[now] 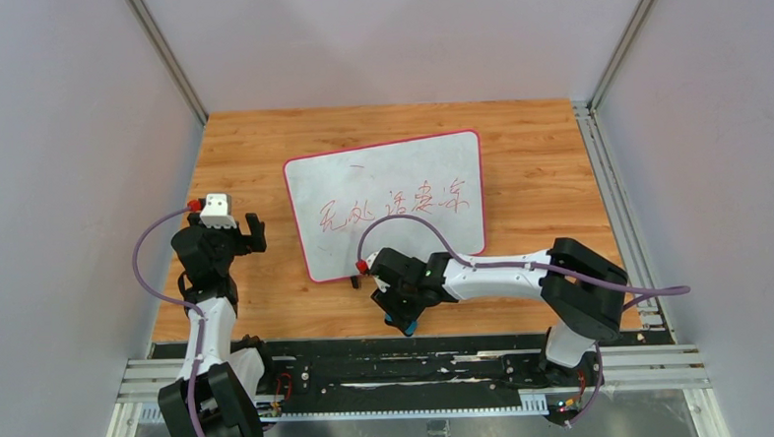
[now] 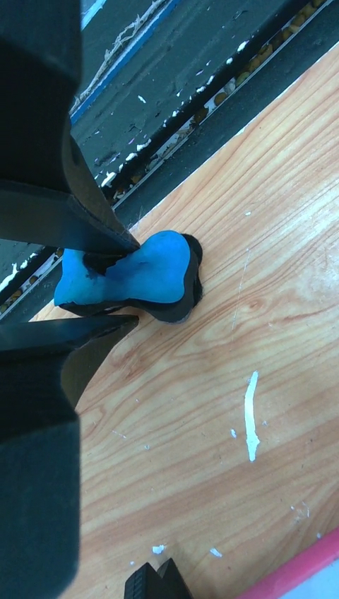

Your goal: Erase the whiteboard

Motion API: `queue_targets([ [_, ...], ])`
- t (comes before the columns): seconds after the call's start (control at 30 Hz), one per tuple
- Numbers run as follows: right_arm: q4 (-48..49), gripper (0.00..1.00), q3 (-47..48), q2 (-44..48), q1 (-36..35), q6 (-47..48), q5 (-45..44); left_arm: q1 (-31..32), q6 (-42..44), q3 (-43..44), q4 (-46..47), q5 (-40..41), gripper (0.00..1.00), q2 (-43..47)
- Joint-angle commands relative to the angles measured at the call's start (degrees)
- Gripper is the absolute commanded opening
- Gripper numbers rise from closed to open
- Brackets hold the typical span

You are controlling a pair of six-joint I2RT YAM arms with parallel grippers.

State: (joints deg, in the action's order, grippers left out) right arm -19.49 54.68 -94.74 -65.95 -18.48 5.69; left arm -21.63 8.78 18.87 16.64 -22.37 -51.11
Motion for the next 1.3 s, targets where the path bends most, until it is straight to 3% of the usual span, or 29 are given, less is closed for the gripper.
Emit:
queue_targets([
  [0.0, 0.2, 0.36, -0.8, -1.0, -0.9, -0.9, -1.6, -0.3, 0.5, 0.7, 0.6, 0.1, 0.99, 0.9],
  [0.13, 0.0, 0.24, -0.5, -1.3, -1.0, -0.9, -1.3, -0.3, 0.6, 0.7, 0.6, 0.1, 0.99, 0.9],
  [0.2, -0.4, 0.14, -0.2, -1.2, -1.0, -0.9, -1.2, -0.3, 0.6, 0.7, 0.7, 0.1, 0.99, 0.9],
  [0.23, -0.6, 0.04, -0.1, -1.0, -1.0, -0.8, -1.1, -0.3, 0.5, 0.7, 0.7, 0.1, 0.99, 0.8],
  [0.27, -1.0, 0.01, 0.2, -0.7, -1.1, -0.8, -1.2, -0.3, 0.6, 0.7, 0.7, 0.1, 0.99, 0.8],
  [0.57, -6.0, 0.01, 1.4, 11.8, -1.9, -1.4, -6.5, -0.3, 1.5, 1.4, 0.1, -2.2, 0.99, -0.1],
  [0.83, -10.8, 0.01, 1.6, 27.1, -1.9, -2.3, -19.2, -0.3, 2.7, 4.6, -3.5, -9.9, 0.99, -1.8],
  [1.0, -8.3, 0.01, -1.7, 34.8, -1.9, -2.1, -27.1, -0.3, 4.5, 9.7, -8.0, -15.3, 0.98, -3.8],
  [1.27, -7.2, 0.01, -4.3, 36.8, -1.9, -2.0, -29.3, -3.0, 4.5, 19.5, -10.6, -25.3, 0.98, -12.0],
])
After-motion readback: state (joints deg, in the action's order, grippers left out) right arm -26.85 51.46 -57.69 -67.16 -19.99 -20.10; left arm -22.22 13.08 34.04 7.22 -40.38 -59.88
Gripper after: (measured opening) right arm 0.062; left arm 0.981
